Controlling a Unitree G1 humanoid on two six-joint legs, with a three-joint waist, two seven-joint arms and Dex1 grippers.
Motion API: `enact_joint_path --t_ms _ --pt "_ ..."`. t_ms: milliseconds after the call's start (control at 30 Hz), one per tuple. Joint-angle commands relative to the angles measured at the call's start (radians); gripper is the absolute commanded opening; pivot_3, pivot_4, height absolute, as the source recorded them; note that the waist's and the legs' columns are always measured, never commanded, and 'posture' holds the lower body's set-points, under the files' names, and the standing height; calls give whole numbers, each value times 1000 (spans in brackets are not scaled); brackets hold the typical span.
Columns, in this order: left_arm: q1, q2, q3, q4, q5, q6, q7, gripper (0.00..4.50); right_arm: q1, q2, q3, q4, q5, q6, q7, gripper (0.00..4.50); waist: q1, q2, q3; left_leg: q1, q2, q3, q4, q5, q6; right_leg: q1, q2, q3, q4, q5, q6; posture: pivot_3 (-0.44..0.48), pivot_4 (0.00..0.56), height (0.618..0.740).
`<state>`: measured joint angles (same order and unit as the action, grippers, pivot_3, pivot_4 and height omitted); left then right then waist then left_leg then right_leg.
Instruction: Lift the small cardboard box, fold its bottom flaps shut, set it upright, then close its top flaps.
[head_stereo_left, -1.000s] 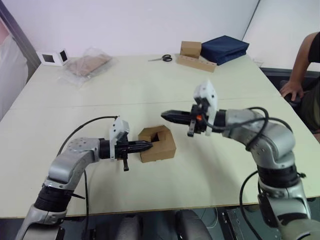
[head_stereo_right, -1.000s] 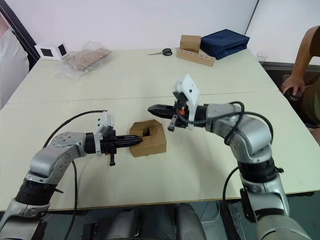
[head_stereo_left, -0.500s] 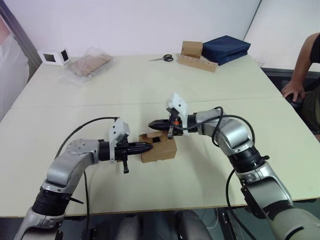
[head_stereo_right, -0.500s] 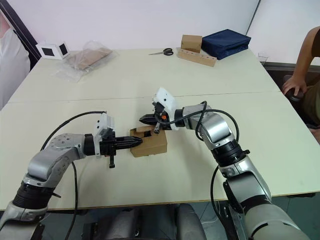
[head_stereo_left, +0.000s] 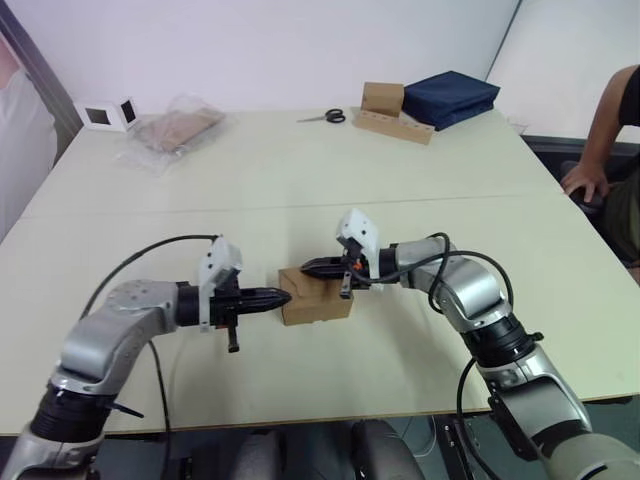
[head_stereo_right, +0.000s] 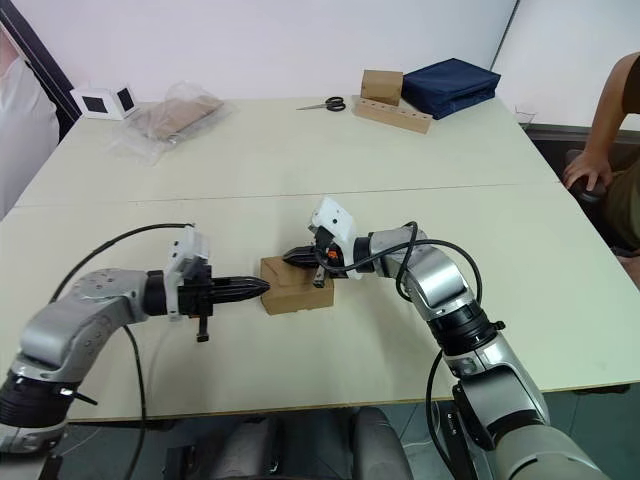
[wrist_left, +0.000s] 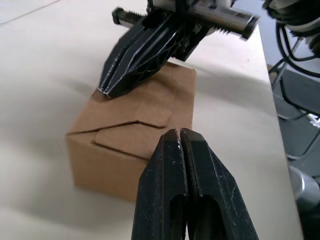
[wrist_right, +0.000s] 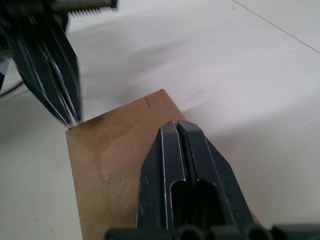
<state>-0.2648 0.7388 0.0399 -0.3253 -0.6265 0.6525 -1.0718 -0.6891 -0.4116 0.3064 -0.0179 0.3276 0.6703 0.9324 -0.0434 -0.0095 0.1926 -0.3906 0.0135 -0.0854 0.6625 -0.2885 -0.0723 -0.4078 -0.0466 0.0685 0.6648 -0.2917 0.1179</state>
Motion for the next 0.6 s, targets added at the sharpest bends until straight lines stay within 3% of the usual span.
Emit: enact_joint_path --t_ms 33,233,367,600 --pt "-48 -9 46 6 -50 14 11 20 16 -5 2 -37 -8 12 -7 0 1 0 0 0 0 0 0 0 0 0 0 0 0 0 0 0 150 740" --pt "-182 -82 -20 124 4 -25 20 20 39 -18 -6 -107 -3 37 -19 0 -2 0 0 0 0 0 0 0 0 0 0 0 0 0 0 0 150 740" --pt "-345 -174 -67 292 54 -85 21 20 65 -28 -36 -179 15 81 -48 0 15 -1 0 0 0 -1 0 0 0 0 0 -1 0 0 0 0 150 740" --pt "-406 -207 -112 417 123 -163 -40 20 90 -44 -54 -237 26 119 -79 0 -2 -1 0 -1 -1 -1 0 0 0 0 0 -1 -1 0 0 0 150 740"
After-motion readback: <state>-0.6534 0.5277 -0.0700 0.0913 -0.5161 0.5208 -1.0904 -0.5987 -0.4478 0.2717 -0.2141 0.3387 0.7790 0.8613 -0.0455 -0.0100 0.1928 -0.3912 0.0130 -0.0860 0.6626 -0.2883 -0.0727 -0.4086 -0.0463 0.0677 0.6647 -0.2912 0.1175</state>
